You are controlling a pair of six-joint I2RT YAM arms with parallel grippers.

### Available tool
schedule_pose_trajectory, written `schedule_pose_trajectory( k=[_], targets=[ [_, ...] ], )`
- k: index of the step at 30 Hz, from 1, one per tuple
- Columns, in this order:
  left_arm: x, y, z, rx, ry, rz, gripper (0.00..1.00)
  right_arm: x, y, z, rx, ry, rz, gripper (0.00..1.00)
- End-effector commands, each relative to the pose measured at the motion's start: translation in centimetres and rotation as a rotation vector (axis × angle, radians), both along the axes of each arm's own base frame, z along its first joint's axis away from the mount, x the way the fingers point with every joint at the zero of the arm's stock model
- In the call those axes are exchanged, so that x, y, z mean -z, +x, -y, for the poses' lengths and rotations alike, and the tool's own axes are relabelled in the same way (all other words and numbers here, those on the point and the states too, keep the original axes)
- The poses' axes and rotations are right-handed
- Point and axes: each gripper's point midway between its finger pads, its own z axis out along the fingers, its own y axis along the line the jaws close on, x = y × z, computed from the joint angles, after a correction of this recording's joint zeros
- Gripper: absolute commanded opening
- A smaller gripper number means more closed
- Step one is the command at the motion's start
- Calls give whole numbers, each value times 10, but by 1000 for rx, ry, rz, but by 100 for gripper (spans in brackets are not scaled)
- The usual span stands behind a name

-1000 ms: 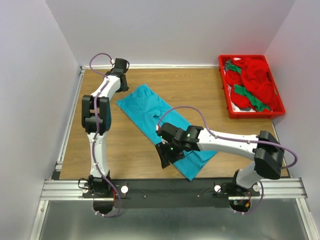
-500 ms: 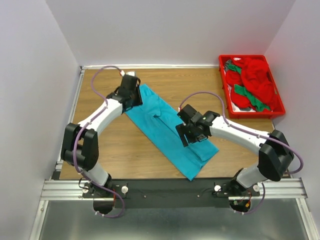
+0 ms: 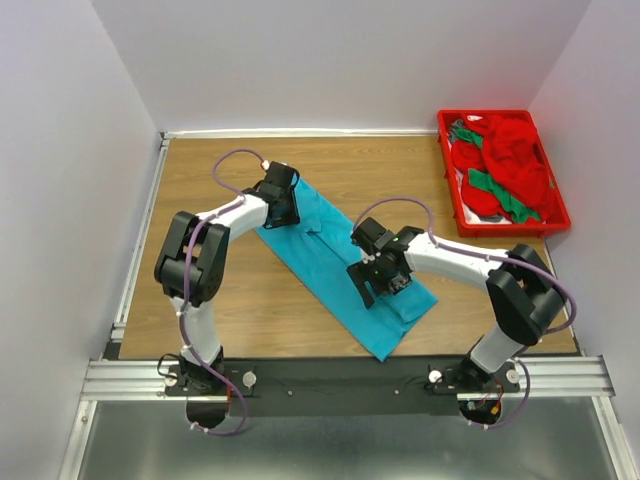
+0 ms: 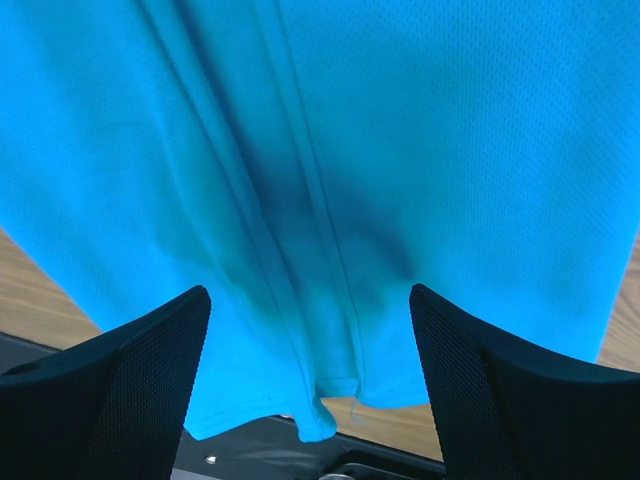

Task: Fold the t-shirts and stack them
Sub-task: Fold the tshirt

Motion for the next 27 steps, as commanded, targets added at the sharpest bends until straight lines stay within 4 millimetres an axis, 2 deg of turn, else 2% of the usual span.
schedule_pose_trajectory(
  k=[1,4,6,7,8,9,10,11,15,16,17,19,22,27],
  targets=[
    [6,15,10,17,-7,-2,40,18,-6,2,9,-6,-72,89],
    [21,19,12,30,8,-34,40,26,-13,1,23,-10,-120,89],
    [20,28,14,36,22,-26,40,28,-21,-4,24,19,-162,89],
    [32,26,12,42,44,-62,40,29,-25,-5,27,28,-178,89],
    [35,28,10,58,68,-68,40,29,-31,-10,26,55,-210,89],
    [38,32,9,61,85,-72,40,31,-38,-12,28,63,-234,89],
    [32,43,11,65,90,-51,40,31,-43,-15,23,75,-246,90],
    [45,41,9,73,116,-86,40,30,-48,-20,36,92,-264,90],
    [54,63,12,129,175,-99,40,28,-63,-57,12,188,-298,90],
    [43,78,19,138,167,-65,40,25,-61,-68,4,207,-289,90],
    [56,76,20,156,174,-104,40,30,-65,-76,-3,200,-296,90],
    [55,87,28,182,180,-93,40,27,-59,-94,-19,225,-283,91],
    [52,101,36,196,180,-67,40,31,-48,-110,-29,234,-260,91],
    [44,113,41,194,180,-38,40,35,-39,-115,-22,215,-238,91]
  ],
)
